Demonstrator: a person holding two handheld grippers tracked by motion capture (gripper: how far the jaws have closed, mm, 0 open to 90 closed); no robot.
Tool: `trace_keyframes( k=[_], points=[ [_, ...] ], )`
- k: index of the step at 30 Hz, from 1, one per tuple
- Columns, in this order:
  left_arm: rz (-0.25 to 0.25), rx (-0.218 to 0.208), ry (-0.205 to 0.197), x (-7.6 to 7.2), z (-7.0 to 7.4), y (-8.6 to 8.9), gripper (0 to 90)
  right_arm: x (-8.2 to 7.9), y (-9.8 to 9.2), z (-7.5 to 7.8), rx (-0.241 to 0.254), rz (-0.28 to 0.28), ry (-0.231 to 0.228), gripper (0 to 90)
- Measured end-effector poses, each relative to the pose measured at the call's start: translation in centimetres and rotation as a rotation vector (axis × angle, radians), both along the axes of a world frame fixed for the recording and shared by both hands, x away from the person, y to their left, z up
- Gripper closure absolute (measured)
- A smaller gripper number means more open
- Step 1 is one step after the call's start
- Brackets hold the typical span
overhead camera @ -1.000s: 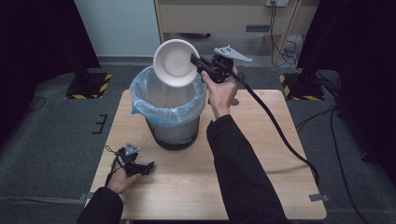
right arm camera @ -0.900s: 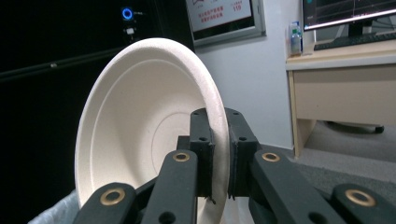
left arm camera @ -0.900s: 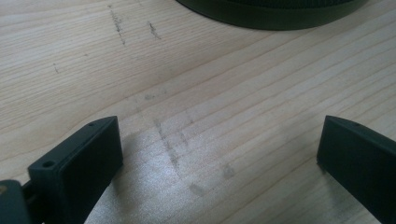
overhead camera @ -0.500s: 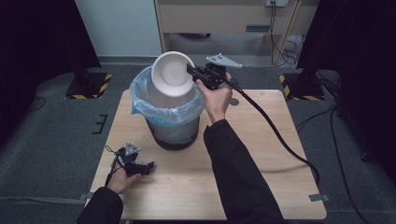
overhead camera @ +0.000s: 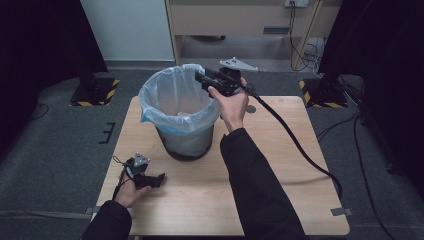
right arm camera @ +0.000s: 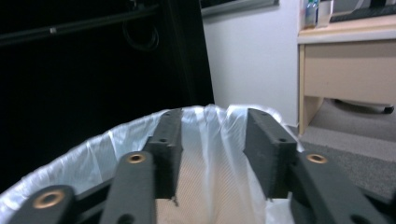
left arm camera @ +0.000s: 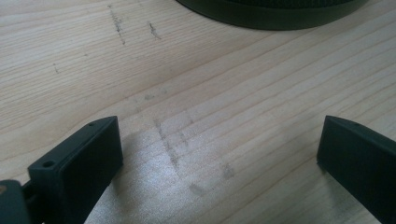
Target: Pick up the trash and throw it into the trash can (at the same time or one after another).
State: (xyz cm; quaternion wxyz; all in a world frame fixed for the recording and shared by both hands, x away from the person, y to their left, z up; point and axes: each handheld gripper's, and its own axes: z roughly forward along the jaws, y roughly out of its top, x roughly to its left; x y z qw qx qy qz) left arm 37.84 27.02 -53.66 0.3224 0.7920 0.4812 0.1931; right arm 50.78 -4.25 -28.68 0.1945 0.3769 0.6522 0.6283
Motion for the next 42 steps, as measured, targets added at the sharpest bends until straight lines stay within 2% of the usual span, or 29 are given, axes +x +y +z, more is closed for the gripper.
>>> trace_keyframes(
  k=[4,6,7,10,13,19,22,28,33,39,42],
  points=[
    [0.0,0.0,0.0,0.0,0.0,0.0,0.0,-0.6,-1.6,1.6,0.028,-0.028,-0.03,40.6],
    [0.0,0.0,0.0,0.0,0.0,0.0,0.0,-1.0,-2.6,2.3,0.028,-0.041,-0.043,37.3],
    [0.0,0.0,0.0,0.0,0.0,0.0,0.0,-1.4,-3.4,2.5,0.05,-0.049,-0.051,35.8],
    [0.0,0.0,-0.001,0.0,0.0,0.0,0.0,-2.4,-5.5,2.2,0.045,-0.067,-0.043,31.6],
    [0.0,0.0,-0.001,0.0,0.0,0.0,0.0,-3.5,-7.6,1.1,0.015,-0.069,-0.03,30.0],
    [-0.001,0.001,0.0,0.0,0.0,0.0,0.0,-5.7,-11.2,-1.6,-0.001,-0.066,0.003,28.1],
    [-0.001,0.001,0.0,0.0,0.0,0.0,0.0,-7.0,-13.0,-3.5,-0.027,-0.063,0.045,27.1],
    [-0.001,0.001,0.0,0.0,0.0,0.0,0.0,-9.4,-16.0,-7.8,-0.097,-0.058,0.15,25.6],
    [-0.001,0.001,0.0,0.0,0.0,0.0,0.0,-10.9,-18.2,-11.3,-0.117,-0.052,0.224,25.5],
    [0.0,0.001,0.0,0.0,0.0,0.0,0.0,-11.9,-20.0,-14.8,-0.208,-0.067,0.308,25.5],
    [-0.001,0.001,0.0,0.0,0.0,0.0,0.0,-12.3,-20.6,-16.8,-0.255,-0.076,0.379,25.4]
  ],
)
